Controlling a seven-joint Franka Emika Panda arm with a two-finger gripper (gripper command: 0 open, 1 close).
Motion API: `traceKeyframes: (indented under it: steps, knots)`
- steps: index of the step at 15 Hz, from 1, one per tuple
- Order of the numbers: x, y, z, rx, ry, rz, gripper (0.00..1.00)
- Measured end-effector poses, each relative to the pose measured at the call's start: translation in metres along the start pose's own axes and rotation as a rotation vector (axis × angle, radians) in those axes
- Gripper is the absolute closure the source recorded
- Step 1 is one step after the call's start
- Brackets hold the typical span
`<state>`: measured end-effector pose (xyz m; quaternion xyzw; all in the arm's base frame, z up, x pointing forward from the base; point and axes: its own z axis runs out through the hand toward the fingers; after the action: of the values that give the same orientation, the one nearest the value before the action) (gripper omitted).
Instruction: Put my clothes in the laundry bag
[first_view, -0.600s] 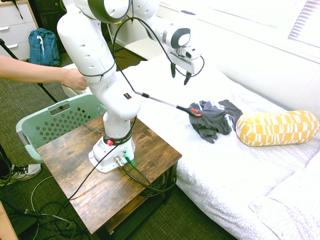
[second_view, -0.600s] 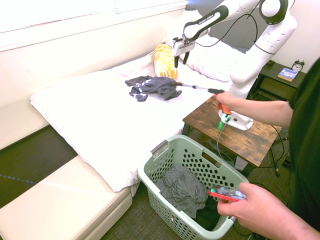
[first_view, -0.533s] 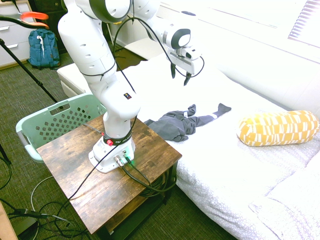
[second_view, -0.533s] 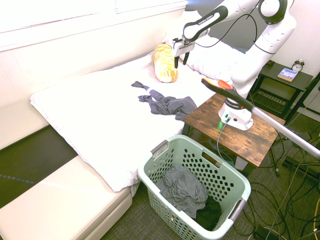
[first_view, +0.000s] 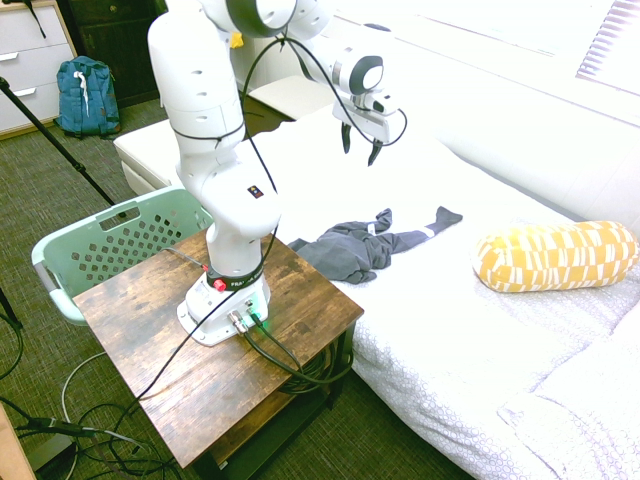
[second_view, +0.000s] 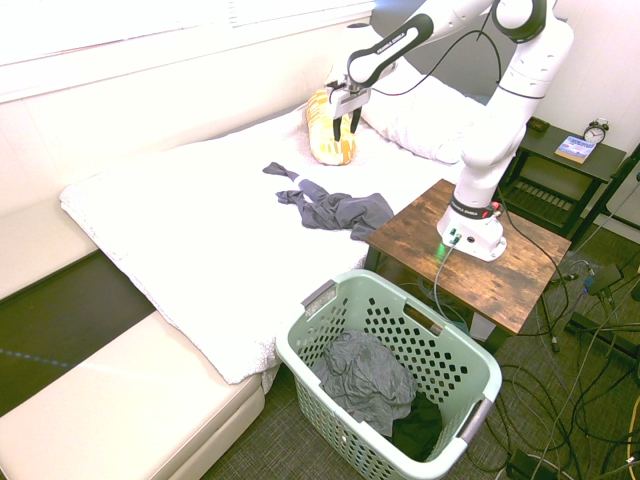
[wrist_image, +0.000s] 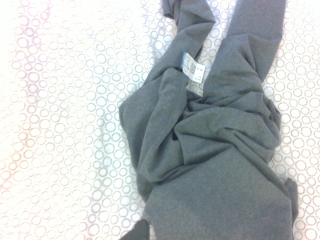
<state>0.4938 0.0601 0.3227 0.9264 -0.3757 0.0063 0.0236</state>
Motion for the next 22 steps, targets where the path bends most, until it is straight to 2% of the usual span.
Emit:
traceKeyframes:
  steps: [5, 10, 14, 17, 21, 22]
  knots:
    - [0.039, -0.026, 0.124, -0.112, -0.128, 0.045, 0.00]
    - [0.017, -0.024, 0.221, -0.191, -0.211, 0.024, 0.00]
    - [0.008, -0.008, 0.274, -0.241, -0.210, -0.011, 0.00]
    - [-0.002, 0.000, 0.306, -0.244, -0.166, -0.093, 0.00]
    - [-0.017, 0.001, 0.324, -0.268, -0.108, -0.179, 0.00]
    - [-0.017, 0.000, 0.324, -0.264, -0.111, -0.193, 1.00]
